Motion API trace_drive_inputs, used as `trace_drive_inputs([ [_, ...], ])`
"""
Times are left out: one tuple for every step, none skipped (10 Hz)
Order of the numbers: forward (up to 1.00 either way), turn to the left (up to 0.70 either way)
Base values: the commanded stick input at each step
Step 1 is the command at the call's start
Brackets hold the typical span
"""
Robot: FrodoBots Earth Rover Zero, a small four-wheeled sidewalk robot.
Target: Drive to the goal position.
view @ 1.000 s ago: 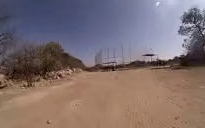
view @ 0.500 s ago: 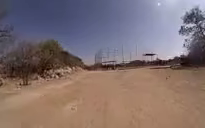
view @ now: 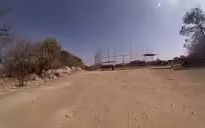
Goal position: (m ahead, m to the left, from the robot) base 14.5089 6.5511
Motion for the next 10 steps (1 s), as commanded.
trace_drive_inputs([
  [0.50,0.00],
  [0.50,0.00],
  [0.50,0.00],
  [0.50,0.00],
  [0.50,0.00],
  [0.50,0.00],
  [0.50,0.00],
  [0.50,0.00],
  [0.50,0.00],
  [0.50,0.00],
])
